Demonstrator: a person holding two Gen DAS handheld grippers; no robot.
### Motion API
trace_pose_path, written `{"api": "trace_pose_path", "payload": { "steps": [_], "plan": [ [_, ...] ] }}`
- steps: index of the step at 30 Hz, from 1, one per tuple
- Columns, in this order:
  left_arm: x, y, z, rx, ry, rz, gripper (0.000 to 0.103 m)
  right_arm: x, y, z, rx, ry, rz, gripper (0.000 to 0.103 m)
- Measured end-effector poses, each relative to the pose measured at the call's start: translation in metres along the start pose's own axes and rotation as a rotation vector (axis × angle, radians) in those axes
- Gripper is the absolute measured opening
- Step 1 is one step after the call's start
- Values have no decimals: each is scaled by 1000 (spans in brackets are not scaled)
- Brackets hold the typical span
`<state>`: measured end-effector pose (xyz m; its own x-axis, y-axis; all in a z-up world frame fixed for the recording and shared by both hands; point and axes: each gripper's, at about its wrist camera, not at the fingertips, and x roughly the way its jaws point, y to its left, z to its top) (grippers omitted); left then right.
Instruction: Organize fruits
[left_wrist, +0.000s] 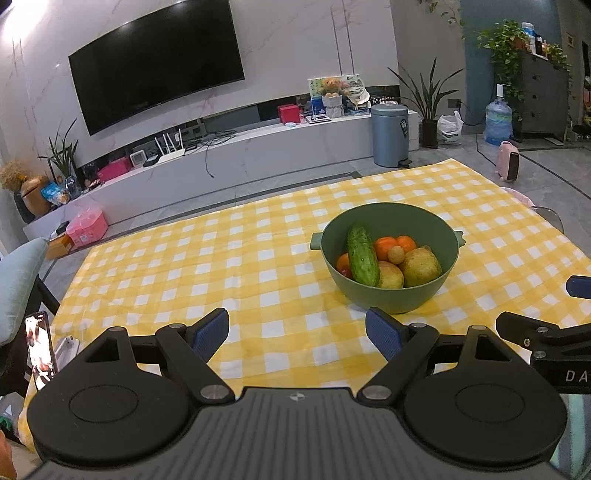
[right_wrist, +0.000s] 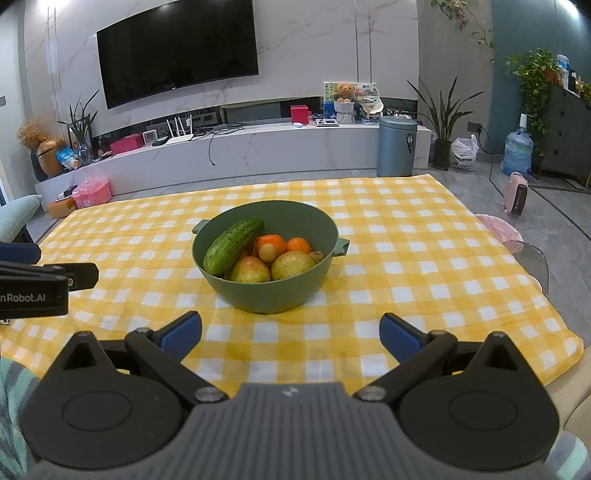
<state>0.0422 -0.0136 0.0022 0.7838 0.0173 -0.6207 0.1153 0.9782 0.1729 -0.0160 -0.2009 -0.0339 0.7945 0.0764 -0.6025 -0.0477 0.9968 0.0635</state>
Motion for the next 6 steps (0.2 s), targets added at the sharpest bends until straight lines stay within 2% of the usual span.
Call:
{"api": "trace_pose_path", "payload": {
  "steps": [6],
  "plan": [
    [-1, -2, -1, 9, -3, 5, 98, -1, 0, 0, 0, 1, 0, 99]
  ]
}}
